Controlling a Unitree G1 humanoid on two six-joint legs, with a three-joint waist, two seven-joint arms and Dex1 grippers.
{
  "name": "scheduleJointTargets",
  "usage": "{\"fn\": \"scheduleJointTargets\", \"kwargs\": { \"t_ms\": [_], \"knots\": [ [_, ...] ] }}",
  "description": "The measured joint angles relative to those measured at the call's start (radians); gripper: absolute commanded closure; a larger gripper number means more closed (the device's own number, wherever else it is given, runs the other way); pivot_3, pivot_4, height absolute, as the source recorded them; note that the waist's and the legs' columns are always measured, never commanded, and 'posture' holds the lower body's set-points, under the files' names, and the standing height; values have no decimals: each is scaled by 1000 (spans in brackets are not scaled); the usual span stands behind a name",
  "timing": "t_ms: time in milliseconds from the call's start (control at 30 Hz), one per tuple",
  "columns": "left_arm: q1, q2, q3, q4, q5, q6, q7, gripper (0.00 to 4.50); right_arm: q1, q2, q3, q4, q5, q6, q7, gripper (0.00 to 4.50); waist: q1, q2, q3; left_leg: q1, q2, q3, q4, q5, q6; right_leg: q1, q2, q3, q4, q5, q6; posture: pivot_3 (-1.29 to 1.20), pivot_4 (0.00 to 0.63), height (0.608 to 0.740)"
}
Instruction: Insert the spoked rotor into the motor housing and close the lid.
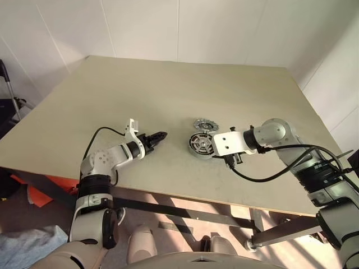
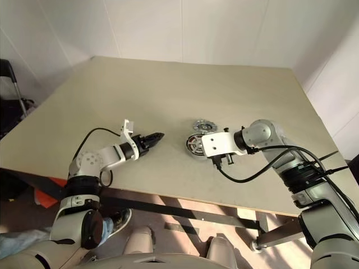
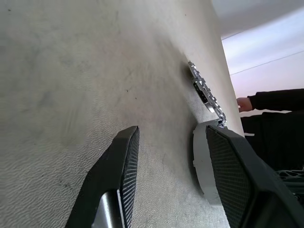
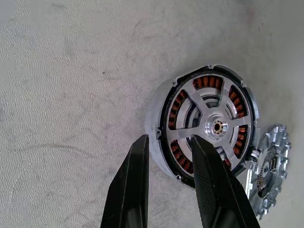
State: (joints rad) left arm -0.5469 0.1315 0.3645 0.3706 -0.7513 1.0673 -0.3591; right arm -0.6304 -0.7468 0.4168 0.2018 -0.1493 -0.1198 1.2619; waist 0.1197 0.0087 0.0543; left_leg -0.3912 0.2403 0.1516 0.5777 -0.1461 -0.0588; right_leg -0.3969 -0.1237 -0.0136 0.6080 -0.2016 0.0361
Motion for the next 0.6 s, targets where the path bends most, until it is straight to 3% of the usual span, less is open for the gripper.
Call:
{"fn": "scheduleJointTargets", "kwargs": {
  "t_ms": [600],
  "knots": [
    [3,-1,1,-13,-10,12,16,2134,-13,27,6,120,-56,-87,-18,2946,0,0,0,4,0,0,0,0,0,4,0,0,0,0,0,0,0,740]
  ]
}}
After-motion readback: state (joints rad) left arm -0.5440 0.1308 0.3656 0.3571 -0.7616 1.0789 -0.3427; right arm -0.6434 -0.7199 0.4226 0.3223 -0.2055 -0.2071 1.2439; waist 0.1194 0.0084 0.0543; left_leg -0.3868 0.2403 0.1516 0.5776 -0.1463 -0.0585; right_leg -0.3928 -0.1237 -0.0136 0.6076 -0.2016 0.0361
